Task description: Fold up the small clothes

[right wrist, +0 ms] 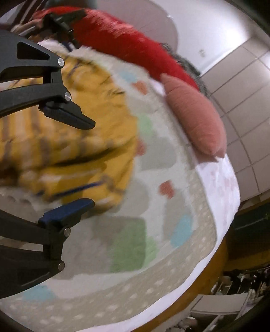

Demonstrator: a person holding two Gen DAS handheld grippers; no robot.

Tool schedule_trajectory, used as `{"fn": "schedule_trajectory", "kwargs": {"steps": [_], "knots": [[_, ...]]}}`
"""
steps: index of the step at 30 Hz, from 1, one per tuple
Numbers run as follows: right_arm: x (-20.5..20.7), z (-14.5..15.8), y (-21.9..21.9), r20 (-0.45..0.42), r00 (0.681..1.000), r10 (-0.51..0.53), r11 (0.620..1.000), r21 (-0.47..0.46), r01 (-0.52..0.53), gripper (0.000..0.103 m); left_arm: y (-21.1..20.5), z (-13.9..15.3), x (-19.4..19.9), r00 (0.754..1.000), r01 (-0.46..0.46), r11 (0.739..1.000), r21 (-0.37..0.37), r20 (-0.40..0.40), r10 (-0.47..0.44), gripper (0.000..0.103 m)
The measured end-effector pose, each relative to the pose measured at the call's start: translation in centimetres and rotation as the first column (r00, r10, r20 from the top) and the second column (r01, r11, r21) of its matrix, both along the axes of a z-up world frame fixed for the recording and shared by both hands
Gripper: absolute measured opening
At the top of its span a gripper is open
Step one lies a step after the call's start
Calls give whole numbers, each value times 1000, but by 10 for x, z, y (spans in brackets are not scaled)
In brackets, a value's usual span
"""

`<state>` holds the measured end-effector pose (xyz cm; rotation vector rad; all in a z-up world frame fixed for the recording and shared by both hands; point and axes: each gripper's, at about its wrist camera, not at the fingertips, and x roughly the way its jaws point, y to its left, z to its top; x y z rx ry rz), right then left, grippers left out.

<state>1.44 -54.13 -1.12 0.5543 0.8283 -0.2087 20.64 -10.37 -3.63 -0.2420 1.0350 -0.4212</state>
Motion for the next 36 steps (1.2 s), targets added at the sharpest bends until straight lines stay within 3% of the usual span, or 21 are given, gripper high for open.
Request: {"fn": "schedule_trajectory", "kwargs": {"steps": [3, 4, 5, 6, 7, 10, 11, 15, 18, 20, 21, 25, 26, 27, 28, 31, 33, 36], "knots": [[-17, -14, 13, -18, 999, 36, 999, -14, -36, 73, -17, -13, -7, 998, 68, 994, 90, -2, -68, 80], [-21, -20, 22, -24, 998, 57, 998, -21, -57, 63, -24, -15, -7, 996, 94, 988, 119, -6, -94, 73], [-23, -23, 27, -23, 997, 75, 997, -21, -75, 41, -31, -17, -8, 993, 120, 980, 160, -13, -120, 58], [-24, -26, 33, -30, 995, 94, 995, -19, -95, 33, -36, -16, -11, 990, 144, 973, 181, -18, -143, 34], [-26, -27, 35, -38, 995, 90, 995, -28, -91, 29, -36, -12, -13, 990, 141, 970, 198, -14, -141, 21], [-30, -26, 25, -61, 996, 60, 996, -61, -64, 17, -26, 2, -14, 993, 111, 968, 224, 3, -115, 15], [-34, -25, 12, -75, 997, 1, 996, -93, -8, 8, -20, 3, -12, 995, 96, 969, 229, -1, -98, 15], [-51, -24, -27, -102, 970, -220, 965, -165, 202, 12, -4, 3, -14, 998, 62, 975, 215, -4, -62, 16], [-84, -16, -33, 8, 985, -174, 984, 26, 174, 19, 5, 8, -24, 999, 38, 984, 175, 8, -40, 23], [-95, -9, -15, 41, 993, -107, 994, 17, 107, 57, 6, 11, -28, 999, 12, 982, 190, 30, -18, 23], [-96, -8, -4, 52, 995, -80, 997, 5, 80, 63, 9, 13, -32, 999, 1, 982, 188, 38, -8, 23], [-80, -19, 47, 20, 998, 64, 996, -67, -62, 67, 24, 17, -51, 999, -49, 990, 131, 25, 46, 29], [-72, -31, 57, -18, 996, 86, 993, -86, -87, 49, 27, 18, -56, 998, -58, 990, 125, 23, 55, 31], [-67, -39, 60, -28, 993, 112, 992, -55, -114, 27, 31, 21, -63, 998, -67, 991, 116, 22, 65, 33], [-65, -46, 60, -24, 990, 142, 990, 0, -142, 13, 36, 23, -72, 997, -73, 992, 106, 23, 71, 34], [-73, -40, 47, 0, 995, 100, 995, 10, -100, 7, 47, 31, -93, 996, -79, 991, 105, 47, 74, 46], [-82, -33, 29, -41, 999, 1, 998, -66, -4, 7, 55, 35, -104, 993, -95, 988, 120, 76, 86, 52], [-98, -28, 12, -76, 994, -82, 993, -96, 75, 8, 60, 34, -112, 994, -90, 990, 111, 78, 82, 58]]}}
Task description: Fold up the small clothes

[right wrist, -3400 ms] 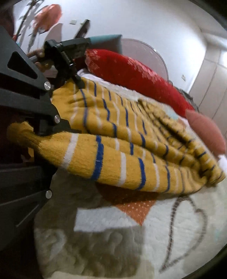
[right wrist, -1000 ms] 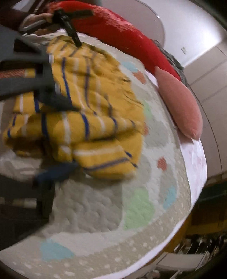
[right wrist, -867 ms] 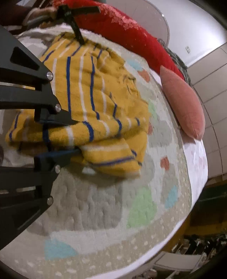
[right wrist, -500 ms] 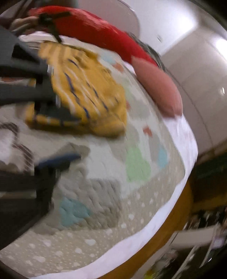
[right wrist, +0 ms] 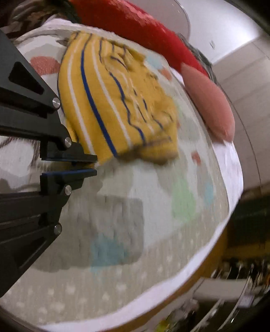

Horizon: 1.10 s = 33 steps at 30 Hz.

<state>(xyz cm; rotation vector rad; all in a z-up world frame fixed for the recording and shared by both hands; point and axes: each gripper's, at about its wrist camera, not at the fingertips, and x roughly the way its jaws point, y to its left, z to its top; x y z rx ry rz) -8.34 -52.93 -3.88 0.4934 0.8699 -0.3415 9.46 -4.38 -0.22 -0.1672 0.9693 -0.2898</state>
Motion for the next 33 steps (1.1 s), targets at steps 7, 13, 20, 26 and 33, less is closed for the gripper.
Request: {"fn": "schedule_trajectory", "kwargs": {"steps": [7, 13, 20, 26, 33], "knots": [[-10, 48, 44, 49, 995, 83, 991, -114, -76, 11, -15, -15, -10, 999, 22, 1000, -20, -23, -22, 60], [61, 58, 116, 60, 959, 278, 960, -46, -276, 12, -15, -26, -51, 999, 3, 999, -42, -32, -4, 72], [190, 30, 221, 21, 892, 452, 892, 18, -452, 12, -3, -40, -76, 998, 42, 999, -17, -45, -43, 72], [303, -10, 271, -116, 921, 371, 925, -41, -378, 12, 19, -38, -81, 999, 50, 999, -15, -6, -50, 72], [326, -11, 353, -117, 782, 612, 787, -9, -617, 44, 46, -45, -75, 1000, 14, 998, -65, -12, -15, 72]]}}
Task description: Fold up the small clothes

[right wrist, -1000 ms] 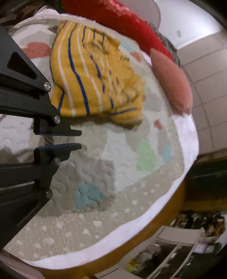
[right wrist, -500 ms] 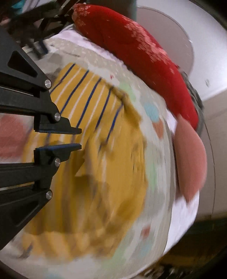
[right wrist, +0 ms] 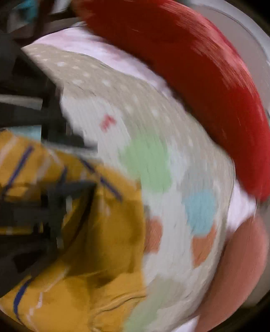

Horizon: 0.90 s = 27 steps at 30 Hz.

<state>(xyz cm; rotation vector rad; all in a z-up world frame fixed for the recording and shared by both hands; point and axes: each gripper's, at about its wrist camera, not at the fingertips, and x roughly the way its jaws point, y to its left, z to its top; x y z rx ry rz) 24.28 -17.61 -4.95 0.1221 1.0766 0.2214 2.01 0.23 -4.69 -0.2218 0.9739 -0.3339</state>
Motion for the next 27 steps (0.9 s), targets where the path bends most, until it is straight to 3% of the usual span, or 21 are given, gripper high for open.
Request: {"fn": "schedule_trajectory", "kwargs": {"steps": [1, 3, 6, 8, 12, 15, 16, 17, 19, 22, 25, 26, 27], "knots": [[-7, 10, 2, 24, 999, 35, 999, 39, -36, 44, 2, 1, 0, 1000, -4, 1000, -5, 2, 4, 72], [-17, 19, -7, 25, 1000, 3, 996, 92, -5, 44, 6, 3, -2, 1000, -9, 1000, -13, 6, 9, 72], [-39, 28, -12, 24, 999, -24, 999, 41, 23, 56, 7, 3, -2, 1000, -20, 1000, -19, 5, 20, 72], [-56, 25, -2, 4, 1000, 7, 1000, -25, -7, 65, 7, 4, -4, 1000, -23, 999, -22, 5, 23, 73], [-77, 3, 27, -9, 999, 44, 978, -203, -45, 74, 7, 5, -9, 1000, -26, 999, -30, -6, 25, 73], [-74, -24, 42, 6, 1000, 25, 911, -412, -21, 74, 8, 10, -17, 1000, -27, 999, -26, 4, 27, 73], [-74, -29, 45, 30, 999, 21, 894, -449, -5, 64, 10, 13, -20, 999, -31, 999, -24, 10, 31, 73], [-74, -30, 43, 43, 999, 12, 891, -455, 9, 48, 12, 15, -22, 999, -35, 999, -25, 16, 35, 73], [-75, -27, 36, 54, 998, -15, 901, -433, 37, 26, 18, 17, -25, 999, -45, 999, -30, 23, 45, 73], [-79, -11, 22, 52, 998, -46, 949, -310, 60, 20, 24, 18, -27, 998, -56, 997, -47, 20, 57, 73], [-84, 6, 22, 46, 997, -60, 977, -201, 68, 17, 26, 20, -29, 998, -55, 996, -64, 21, 56, 73], [-87, 10, 26, 50, 997, -51, 982, -178, 59, 10, 26, 21, -30, 998, -53, 997, -63, 26, 55, 73], [-91, 13, 34, 49, 998, -37, 986, -158, 44, 10, 26, 23, -31, 998, -53, 997, -59, 31, 55, 73]]}}
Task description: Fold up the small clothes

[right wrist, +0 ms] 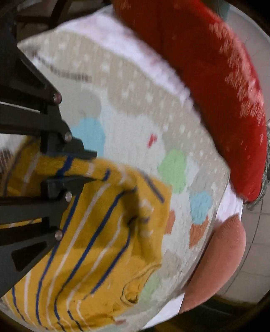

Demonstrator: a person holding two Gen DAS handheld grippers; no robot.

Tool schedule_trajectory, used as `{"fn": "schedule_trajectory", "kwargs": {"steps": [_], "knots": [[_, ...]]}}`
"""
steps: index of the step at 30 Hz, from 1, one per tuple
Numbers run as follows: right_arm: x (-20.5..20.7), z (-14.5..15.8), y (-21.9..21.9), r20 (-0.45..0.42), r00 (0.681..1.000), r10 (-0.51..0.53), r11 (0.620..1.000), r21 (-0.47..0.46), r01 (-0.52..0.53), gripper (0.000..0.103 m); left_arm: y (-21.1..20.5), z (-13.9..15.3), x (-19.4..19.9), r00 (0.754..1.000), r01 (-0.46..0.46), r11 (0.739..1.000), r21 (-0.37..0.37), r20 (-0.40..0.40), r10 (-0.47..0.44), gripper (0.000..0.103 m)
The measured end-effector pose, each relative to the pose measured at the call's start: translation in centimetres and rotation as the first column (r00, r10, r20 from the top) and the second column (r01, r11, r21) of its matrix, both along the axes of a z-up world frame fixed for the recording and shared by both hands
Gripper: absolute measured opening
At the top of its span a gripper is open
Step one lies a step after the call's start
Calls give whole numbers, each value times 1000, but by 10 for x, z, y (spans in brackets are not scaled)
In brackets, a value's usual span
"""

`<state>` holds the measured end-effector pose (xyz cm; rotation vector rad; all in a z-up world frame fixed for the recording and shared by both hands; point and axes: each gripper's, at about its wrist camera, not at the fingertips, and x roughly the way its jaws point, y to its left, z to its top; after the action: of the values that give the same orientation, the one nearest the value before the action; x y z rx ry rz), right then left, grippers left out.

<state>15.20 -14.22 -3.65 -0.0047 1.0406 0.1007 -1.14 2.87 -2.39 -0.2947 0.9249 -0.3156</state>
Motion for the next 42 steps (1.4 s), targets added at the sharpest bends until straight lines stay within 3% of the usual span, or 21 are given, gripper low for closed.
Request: {"fn": "schedule_trajectory", "kwargs": {"steps": [2, 4, 7, 9, 11, 15, 20, 24, 27, 29, 31, 34, 37, 41, 42], "knots": [[-6, 3, 19, -1, 999, 40, 999, 13, -40, 10, 1, 2, -3, 1000, -5, 1000, 2, 3, 5, 73], [-7, 1, 28, 16, 999, 50, 998, -34, -49, 10, 4, 3, -6, 1000, -13, 1000, 1, 1, 13, 73], [-8, -3, 22, -1, 999, 49, 999, 22, -49, 12, 8, 5, -12, 999, -32, 999, 10, 5, 32, 75], [-13, -1, 15, -5, 997, 77, 994, 72, -76, 24, 8, 3, -12, 999, -41, 999, 11, -7, 41, 77], [-22, 9, 7, 20, 995, 98, 986, 134, -100, 43, 5, 0, -9, 999, -35, 999, 6, -24, 35, 77], [-41, 37, -24, 96, 992, 82, 969, 225, -102, 56, -12, 3, -6, 1000, 2, 1000, 25, -23, -1, 77], [-78, 47, -118, 150, 987, -64, 984, 173, 37, 56, -35, 14, 7, 998, 68, 997, 35, -1, -68, 77], [-97, 28, -210, 95, 965, -246, 961, 150, 230, 56, -75, 19, 41, 989, 141, 988, 64, 23, -143, 80], [-111, 8, -290, 54, 911, -408, 907, 142, 398, 56, -104, 15, 80, 984, 170, 980, 104, 42, -175, 80], [-119, 0, -328, 40, 877, -479, 870, 155, 468, 56, -120, 10, 106, 983, 176, 976, 127, 35, -182, 80], [-128, 0, -349, 40, 862, -505, 848, 207, 488, 56, -141, 5, 137, 979, 194, 967, 166, 32, -202, 80], [-137, 0, -358, 58, 864, -499, 844, 257, 471, 56, -178, -6, 180, 968, 238, 938, 251, 22, -252, 80], [-133, -2, -345, 83, 881, -466, 876, 179, 447, 60, -198, -22, 224, 980, 190, 914, 358, -16, -197, 80], [-127, -7, -344, 101, 890, -445, 891, 154, 428, 66, -169, -26, 265, 997, 57, 957, 285, -57, -42, 82], [-126, -8, -345, 99, 891, -443, 891, 164, 424, 66, -155, -23, 273, 997, 38, 974, 224, -74, -22, 82]]}}
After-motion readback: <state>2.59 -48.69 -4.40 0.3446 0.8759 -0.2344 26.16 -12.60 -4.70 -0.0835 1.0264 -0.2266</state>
